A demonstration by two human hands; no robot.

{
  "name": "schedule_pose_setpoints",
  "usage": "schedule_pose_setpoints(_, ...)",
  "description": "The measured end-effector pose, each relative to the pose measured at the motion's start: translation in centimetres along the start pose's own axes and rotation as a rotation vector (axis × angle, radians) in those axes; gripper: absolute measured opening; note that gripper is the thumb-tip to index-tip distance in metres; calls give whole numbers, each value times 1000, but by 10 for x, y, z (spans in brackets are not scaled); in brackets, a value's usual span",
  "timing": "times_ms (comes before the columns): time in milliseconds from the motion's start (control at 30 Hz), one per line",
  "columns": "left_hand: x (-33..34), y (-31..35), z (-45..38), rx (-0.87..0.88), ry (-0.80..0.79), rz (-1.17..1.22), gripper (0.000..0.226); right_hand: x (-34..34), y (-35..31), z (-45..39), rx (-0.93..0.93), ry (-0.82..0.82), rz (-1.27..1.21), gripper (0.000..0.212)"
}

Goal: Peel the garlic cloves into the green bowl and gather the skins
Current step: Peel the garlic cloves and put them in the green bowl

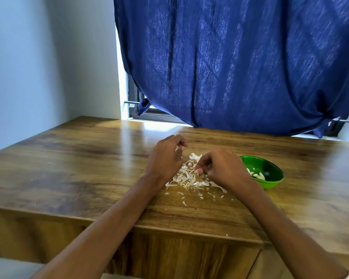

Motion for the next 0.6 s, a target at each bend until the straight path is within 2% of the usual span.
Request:
schedule_pose_setpoints(100, 0, 3, 0, -8, -42, 65, 11, -6, 7, -4, 46, 63, -166, 7)
schedule_pose_setpoints(267, 1, 9, 5, -109, -166, 300, 12, -9, 16, -6, 148, 145, -513, 10)
schedule_pose_setpoints(467, -5, 11, 5, -207, -103, 405, 13, -5, 10, -1, 164, 178, -818, 9)
schedule_pose_setpoints(600, -9, 15, 7, -186, -57, 447, 14, -8, 6, 3, 146, 190, -918, 8)
Point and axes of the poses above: each hand's wrist, its own z-axis away from the middle knuckle, its own x-axis out of the palm, y = z × x, the point moved 4 cm from there along -z, towards the middle knuckle, and after that the axes turned 7 degrees about -x, right-handed, at the moved point
